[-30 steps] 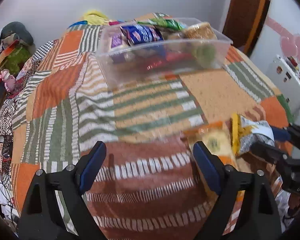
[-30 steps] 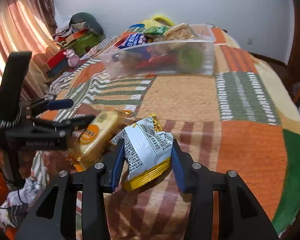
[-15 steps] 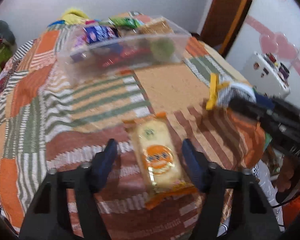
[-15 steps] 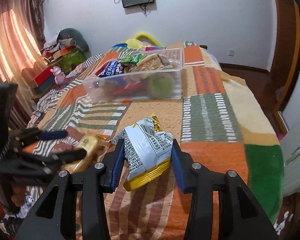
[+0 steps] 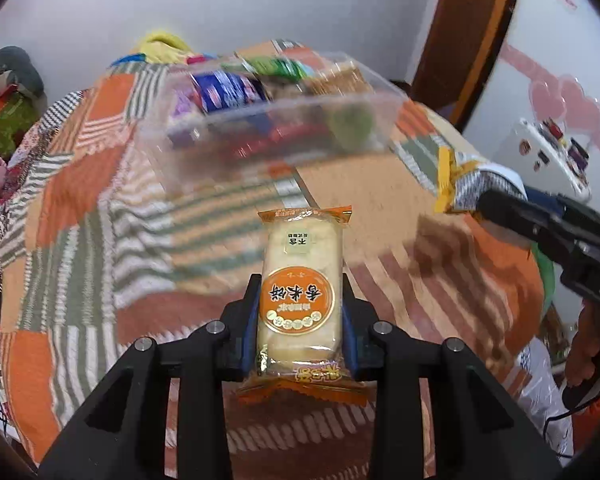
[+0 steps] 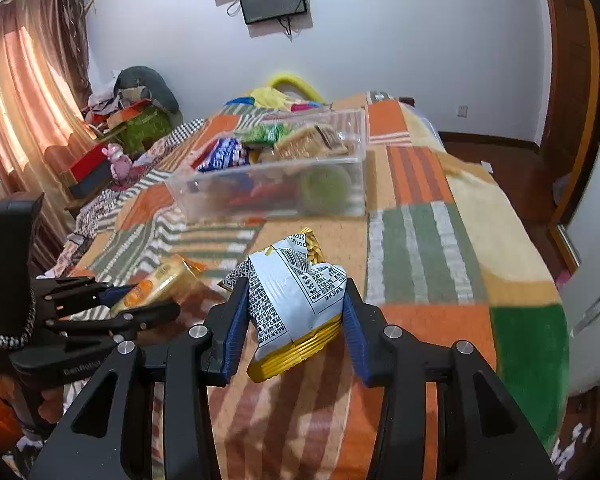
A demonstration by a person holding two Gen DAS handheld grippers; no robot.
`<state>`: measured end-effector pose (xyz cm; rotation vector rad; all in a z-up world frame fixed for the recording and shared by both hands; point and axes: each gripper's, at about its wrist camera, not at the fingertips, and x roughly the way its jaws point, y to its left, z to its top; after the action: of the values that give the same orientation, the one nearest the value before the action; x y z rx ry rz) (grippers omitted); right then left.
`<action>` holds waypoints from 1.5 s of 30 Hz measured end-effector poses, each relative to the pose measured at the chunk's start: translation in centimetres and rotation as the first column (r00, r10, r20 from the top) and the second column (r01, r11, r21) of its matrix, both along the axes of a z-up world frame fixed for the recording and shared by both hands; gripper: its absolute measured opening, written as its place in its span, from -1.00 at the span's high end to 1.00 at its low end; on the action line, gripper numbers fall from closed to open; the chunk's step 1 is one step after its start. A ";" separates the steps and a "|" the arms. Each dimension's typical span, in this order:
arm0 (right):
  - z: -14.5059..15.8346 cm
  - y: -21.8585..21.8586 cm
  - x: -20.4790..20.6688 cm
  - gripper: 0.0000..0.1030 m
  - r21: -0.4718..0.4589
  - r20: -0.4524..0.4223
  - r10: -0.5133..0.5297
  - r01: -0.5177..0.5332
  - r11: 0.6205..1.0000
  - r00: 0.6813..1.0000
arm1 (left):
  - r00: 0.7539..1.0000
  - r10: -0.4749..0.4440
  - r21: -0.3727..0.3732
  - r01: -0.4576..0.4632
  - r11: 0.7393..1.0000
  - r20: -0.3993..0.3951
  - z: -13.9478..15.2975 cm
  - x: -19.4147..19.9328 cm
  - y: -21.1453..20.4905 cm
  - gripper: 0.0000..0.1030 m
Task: Organize snacks
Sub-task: 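Carry the cake and chip bag over the clear box and release them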
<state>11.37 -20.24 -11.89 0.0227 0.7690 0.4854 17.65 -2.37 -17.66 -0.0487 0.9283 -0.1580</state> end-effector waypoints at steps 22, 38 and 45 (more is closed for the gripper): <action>4.0 4.5 10.8 0.22 0.011 0.146 -0.037 0.036 0.999 0.989 | 0.966 0.197 0.015 -0.202 0.979 0.168 4.6 12.9 7.0 0.34; 1.0 5.8 15.8 0.14 -0.039 0.010 -0.051 0.051 0.998 0.999 | 0.972 0.217 -0.042 -0.214 0.976 0.091 2.0 16.5 8.7 -0.03; 1.7 5.1 15.2 -0.05 -0.057 0.020 -0.055 0.056 0.997 0.998 | 0.976 0.187 -0.038 -0.184 0.982 0.112 2.7 14.6 8.6 -0.28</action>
<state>26.57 -15.16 -10.22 -0.0143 0.7622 0.4099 32.30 6.22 -14.92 -0.1500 0.8015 -0.0003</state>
